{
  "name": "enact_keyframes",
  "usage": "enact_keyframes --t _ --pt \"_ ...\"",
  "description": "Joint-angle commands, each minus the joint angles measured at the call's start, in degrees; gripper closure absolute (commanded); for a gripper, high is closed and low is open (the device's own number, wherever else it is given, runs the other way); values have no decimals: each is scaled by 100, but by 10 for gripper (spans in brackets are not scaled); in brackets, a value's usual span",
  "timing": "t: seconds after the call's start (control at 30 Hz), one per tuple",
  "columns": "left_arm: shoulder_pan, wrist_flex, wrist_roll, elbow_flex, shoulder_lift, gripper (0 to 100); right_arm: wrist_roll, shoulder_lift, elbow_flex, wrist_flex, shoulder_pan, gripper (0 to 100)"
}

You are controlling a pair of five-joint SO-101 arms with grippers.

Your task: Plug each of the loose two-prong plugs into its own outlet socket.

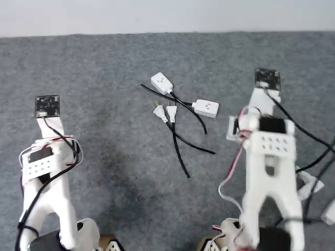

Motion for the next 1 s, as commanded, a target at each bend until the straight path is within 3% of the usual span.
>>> enact_keyframes --t 0.0,0.17,0.3,0.47,0.67,0.97 --pt "457 88 18 -48 -18 833 -844 848 -431 -576 -57 772" --pt "1380 791 62 -857 167 830 -862 1815 -695 -1182 -57 772" --pt "2110 1257 607 -1675 1055 830 -1213 2220 -1380 -1332 -242 772" --pt "1829 1248 457 -2167 1969 830 -1732 3143 -2558 -1411 -629 769" --pt "1714 1248 431 -2229 2066 830 -1960 4690 -4686 -919 -945 769" --pt "1679 1284 229 -2220 2066 830 -9 7116 -8062 576 -1042 769"
